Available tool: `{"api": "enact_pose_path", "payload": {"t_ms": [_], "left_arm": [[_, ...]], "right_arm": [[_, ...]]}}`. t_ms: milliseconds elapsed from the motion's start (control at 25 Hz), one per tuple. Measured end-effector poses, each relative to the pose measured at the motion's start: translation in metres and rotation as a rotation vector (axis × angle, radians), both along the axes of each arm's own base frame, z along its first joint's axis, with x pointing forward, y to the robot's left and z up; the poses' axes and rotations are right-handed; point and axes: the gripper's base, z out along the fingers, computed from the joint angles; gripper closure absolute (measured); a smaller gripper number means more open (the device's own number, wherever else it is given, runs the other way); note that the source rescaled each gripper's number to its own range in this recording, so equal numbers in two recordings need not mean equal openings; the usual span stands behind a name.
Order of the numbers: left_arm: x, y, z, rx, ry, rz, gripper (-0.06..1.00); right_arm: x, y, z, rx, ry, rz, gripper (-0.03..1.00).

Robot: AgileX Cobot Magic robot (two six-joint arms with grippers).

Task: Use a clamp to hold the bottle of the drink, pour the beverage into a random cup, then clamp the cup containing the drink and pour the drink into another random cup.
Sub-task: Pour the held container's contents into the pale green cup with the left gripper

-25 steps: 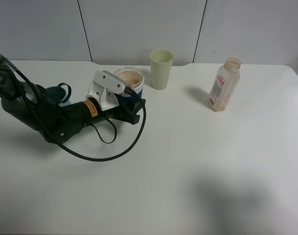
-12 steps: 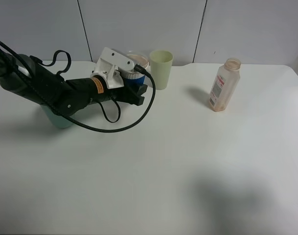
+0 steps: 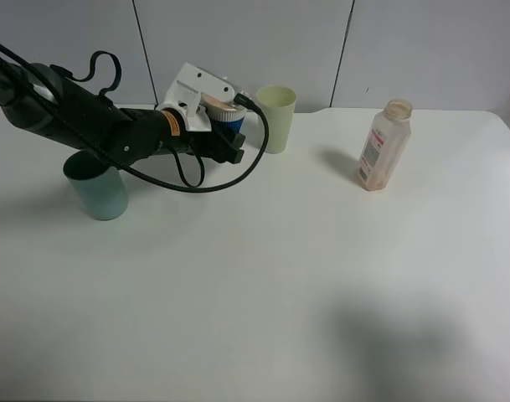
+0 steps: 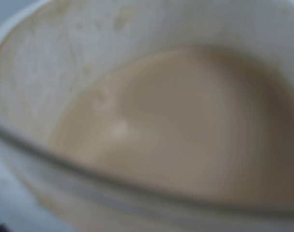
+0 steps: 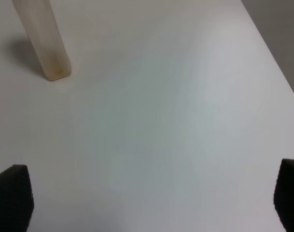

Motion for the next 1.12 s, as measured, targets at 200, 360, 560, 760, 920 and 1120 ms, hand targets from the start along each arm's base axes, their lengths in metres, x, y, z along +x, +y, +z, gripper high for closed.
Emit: {"api": "enact_pose_path", "payload": {"t_ms": [200, 360, 560, 760, 920, 1120], "left_arm": [[0.014, 0.011, 0.008, 0.055, -0.006, 0.029, 0.92], [0.028, 0.017, 0.018, 0.082, -0.015, 0.053, 0.92], [0.042, 0.023, 0.031, 0.113, -0.034, 0.067, 0.92], [0.054, 0.032, 0.040, 0.145, -0.030, 0.096, 0.92], [0.062, 0.034, 0.049, 0.168, -0.047, 0.104, 0.92], [0.070, 0.034, 0.060, 0.205, -0.067, 0.106, 0.92]], "right_arm": [[0.000, 0.000, 0.000, 0.000, 0.000, 0.000, -0.03], [0.000, 0.000, 0.000, 0.000, 0.000, 0.000, -0.03], [0.000, 0.000, 0.000, 0.000, 0.000, 0.000, -0.03], [0.000, 0.000, 0.000, 0.000, 0.000, 0.000, -0.03], [0.000, 0.000, 0.000, 0.000, 0.000, 0.000, -0.03], [0.000, 0.000, 0.000, 0.000, 0.000, 0.000, -0.03]]}}
